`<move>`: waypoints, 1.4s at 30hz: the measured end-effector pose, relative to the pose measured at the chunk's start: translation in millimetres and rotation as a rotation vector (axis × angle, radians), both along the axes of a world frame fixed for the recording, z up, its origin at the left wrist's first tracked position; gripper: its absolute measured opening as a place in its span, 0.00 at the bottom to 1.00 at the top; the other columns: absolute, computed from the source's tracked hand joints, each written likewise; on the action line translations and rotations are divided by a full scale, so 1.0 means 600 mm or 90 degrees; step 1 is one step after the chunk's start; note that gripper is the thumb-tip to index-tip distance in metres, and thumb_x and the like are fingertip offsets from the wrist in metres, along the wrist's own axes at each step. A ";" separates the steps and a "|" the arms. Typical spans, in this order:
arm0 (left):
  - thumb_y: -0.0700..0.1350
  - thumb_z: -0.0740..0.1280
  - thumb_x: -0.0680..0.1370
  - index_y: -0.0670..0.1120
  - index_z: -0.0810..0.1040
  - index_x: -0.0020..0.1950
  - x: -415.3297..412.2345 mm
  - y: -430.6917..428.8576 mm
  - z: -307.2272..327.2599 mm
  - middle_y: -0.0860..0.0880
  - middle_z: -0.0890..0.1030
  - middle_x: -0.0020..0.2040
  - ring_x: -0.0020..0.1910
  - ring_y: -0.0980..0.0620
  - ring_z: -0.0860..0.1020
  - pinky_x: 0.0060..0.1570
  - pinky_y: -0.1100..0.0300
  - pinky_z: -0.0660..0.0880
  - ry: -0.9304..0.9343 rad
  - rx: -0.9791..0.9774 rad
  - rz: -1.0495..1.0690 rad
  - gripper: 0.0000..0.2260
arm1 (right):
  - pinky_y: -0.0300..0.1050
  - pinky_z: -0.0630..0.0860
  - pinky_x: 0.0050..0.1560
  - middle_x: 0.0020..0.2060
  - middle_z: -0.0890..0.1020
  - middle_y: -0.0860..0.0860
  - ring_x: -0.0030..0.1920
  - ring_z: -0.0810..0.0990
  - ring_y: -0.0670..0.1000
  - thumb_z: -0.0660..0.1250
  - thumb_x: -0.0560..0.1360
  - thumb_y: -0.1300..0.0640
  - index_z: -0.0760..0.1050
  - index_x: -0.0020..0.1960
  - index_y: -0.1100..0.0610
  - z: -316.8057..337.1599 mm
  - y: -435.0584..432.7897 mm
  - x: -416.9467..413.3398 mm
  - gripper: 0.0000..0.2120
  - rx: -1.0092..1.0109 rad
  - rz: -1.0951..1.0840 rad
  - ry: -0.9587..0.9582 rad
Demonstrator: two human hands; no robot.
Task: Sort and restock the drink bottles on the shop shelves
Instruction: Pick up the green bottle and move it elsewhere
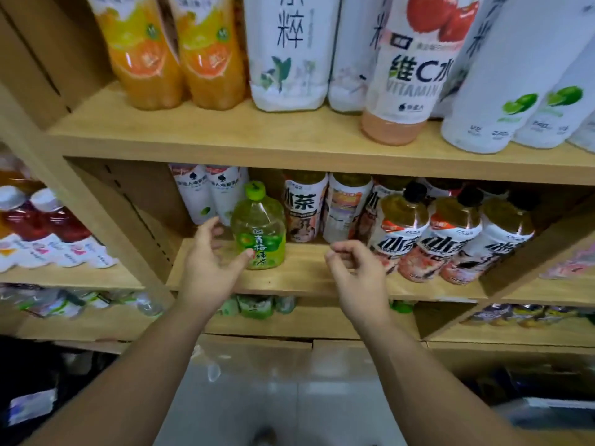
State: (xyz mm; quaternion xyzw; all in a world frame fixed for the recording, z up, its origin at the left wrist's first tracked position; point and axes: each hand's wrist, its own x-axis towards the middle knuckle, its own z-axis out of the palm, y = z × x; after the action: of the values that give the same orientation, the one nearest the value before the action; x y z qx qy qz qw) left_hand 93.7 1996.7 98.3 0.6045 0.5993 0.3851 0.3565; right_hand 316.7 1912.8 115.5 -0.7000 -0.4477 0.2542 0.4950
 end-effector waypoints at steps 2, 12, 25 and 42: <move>0.51 0.79 0.72 0.52 0.63 0.78 -0.008 0.031 0.002 0.50 0.73 0.71 0.69 0.50 0.73 0.69 0.46 0.73 0.049 -0.015 -0.079 0.39 | 0.27 0.72 0.46 0.52 0.83 0.44 0.48 0.79 0.35 0.71 0.79 0.53 0.80 0.61 0.51 0.013 0.034 -0.030 0.11 -0.035 0.080 -0.026; 0.46 0.81 0.70 0.60 0.63 0.67 -0.014 0.087 0.002 0.51 0.80 0.62 0.61 0.50 0.80 0.65 0.46 0.77 0.003 -0.082 -0.150 0.34 | 0.51 0.76 0.66 0.64 0.79 0.49 0.63 0.79 0.51 0.68 0.81 0.49 0.68 0.75 0.47 0.036 0.127 -0.098 0.24 -0.135 0.170 -0.116; 0.35 0.80 0.70 0.53 0.70 0.76 -0.007 -0.021 0.013 0.56 0.83 0.61 0.58 0.57 0.83 0.60 0.50 0.81 -0.047 -0.073 -0.254 0.38 | 0.52 0.83 0.54 0.63 0.80 0.44 0.47 0.86 0.46 0.77 0.74 0.51 0.72 0.72 0.40 0.037 0.015 -0.049 0.29 -0.085 0.210 -0.080; 0.38 0.79 0.72 0.63 0.69 0.72 0.176 -0.279 -0.169 0.69 0.81 0.58 0.60 0.68 0.78 0.55 0.67 0.78 -0.005 -0.142 -0.215 0.36 | 0.39 0.82 0.48 0.56 0.81 0.27 0.46 0.85 0.38 0.79 0.72 0.50 0.69 0.65 0.24 -0.167 -0.209 0.148 0.32 -0.094 0.271 -0.051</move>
State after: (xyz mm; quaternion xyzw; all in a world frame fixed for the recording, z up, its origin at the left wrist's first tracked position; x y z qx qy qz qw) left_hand 199.1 1829.5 -3.1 0.6518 0.5270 0.2535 0.4829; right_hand 405.3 1787.4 15.1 -0.6336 -0.5850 0.3569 0.3591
